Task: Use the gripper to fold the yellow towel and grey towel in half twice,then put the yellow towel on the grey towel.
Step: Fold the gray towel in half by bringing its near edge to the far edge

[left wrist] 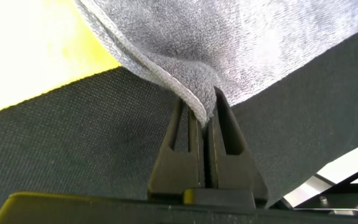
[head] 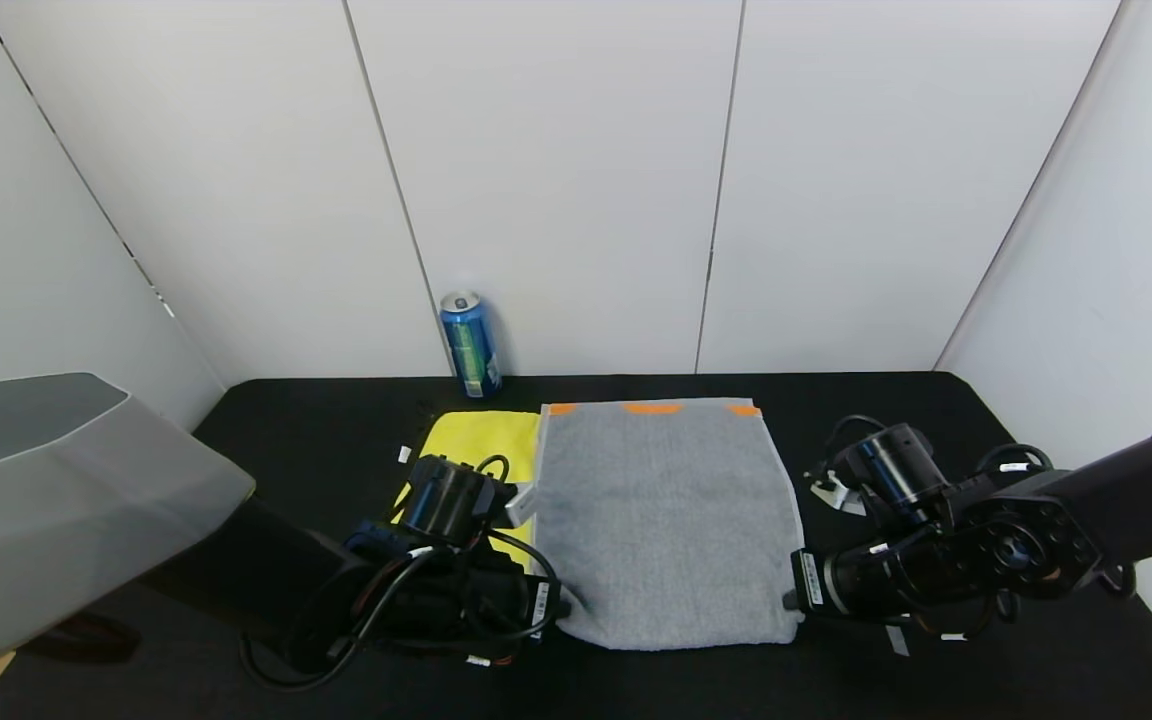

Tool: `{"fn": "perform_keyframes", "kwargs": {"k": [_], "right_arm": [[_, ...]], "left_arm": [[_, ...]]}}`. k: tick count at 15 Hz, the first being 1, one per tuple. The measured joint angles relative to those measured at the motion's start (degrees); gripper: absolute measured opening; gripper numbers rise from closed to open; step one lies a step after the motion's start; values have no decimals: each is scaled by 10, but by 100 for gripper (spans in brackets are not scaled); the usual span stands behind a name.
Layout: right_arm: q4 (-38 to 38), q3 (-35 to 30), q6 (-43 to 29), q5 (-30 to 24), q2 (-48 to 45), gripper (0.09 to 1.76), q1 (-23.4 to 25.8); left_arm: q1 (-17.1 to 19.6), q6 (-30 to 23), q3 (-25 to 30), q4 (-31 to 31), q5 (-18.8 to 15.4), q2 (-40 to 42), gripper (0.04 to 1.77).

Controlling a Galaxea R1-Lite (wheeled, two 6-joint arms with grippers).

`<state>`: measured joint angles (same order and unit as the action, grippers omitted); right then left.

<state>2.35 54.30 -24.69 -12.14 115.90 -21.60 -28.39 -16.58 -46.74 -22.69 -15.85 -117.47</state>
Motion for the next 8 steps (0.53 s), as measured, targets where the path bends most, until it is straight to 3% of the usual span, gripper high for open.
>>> {"fn": "perform_keyframes", "kwargs": {"k": [5,8], "right_arm": [[-3,-15,-1,-1,-34,14,3],[-4,-35,-4,-1,-79,14,3]], "left_arm": [[-2,-3,12,4,19,24,14],[0,-3,23,13,51,57,14]]}}
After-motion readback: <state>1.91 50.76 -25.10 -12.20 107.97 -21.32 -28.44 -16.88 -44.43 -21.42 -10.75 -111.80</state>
